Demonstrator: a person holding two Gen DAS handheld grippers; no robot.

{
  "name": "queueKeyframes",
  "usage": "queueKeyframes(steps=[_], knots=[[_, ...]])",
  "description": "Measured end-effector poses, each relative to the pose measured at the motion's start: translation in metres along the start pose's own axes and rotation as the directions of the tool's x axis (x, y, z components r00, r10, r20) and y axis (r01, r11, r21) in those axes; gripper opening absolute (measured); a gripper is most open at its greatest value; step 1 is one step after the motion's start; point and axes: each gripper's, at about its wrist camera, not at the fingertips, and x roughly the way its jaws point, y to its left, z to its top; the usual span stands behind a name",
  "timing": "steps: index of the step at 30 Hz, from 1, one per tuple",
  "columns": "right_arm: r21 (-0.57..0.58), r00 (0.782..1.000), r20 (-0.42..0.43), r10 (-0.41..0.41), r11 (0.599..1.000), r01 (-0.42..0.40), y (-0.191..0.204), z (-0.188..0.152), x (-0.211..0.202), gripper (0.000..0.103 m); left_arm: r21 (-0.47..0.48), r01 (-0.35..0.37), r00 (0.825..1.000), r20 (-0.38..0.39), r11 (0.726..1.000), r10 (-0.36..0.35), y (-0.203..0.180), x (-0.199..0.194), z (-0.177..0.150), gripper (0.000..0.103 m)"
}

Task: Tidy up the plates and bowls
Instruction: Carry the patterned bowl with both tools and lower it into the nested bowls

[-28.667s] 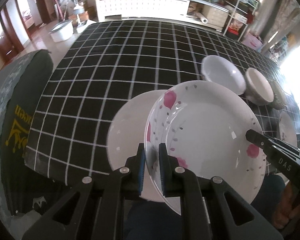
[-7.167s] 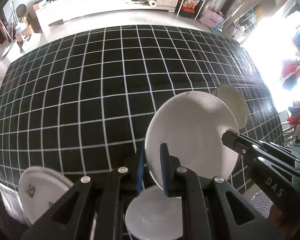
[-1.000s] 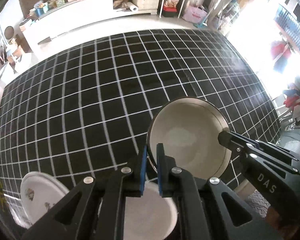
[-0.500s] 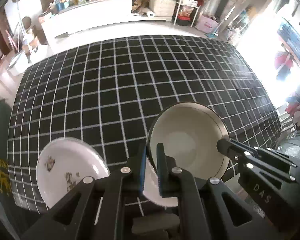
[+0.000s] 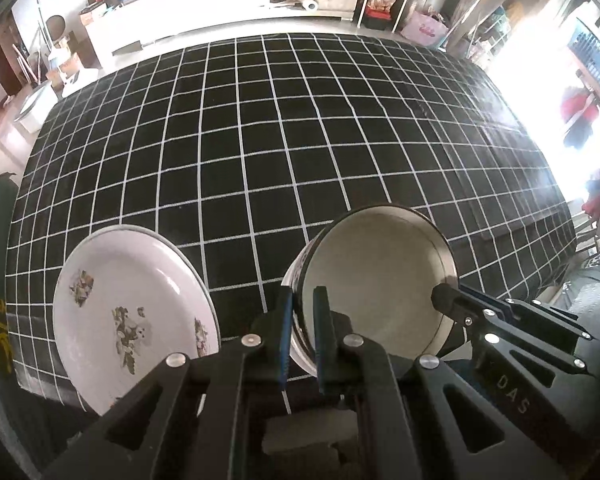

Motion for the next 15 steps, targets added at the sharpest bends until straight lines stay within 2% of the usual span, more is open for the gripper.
queueKeyframes(steps=[8, 15], knots=[[0.000, 1.000, -0.013, 0.010, 1.000, -0.010, 0.001, -0.005, 0.000, 0.011, 0.000, -0.020, 1.000, -0.011, 1.000, 0.020, 0.004, 0.003, -0.015, 0.006], [-0.010, 1.000, -0.013, 0.001, 1.000, -0.002, 0.000, -0.005, 0.004, 0.011, -0.004, -0.008, 1.000, -0.014, 1.000, 0.008, 0.006, 0.005, -0.020, 0.006]])
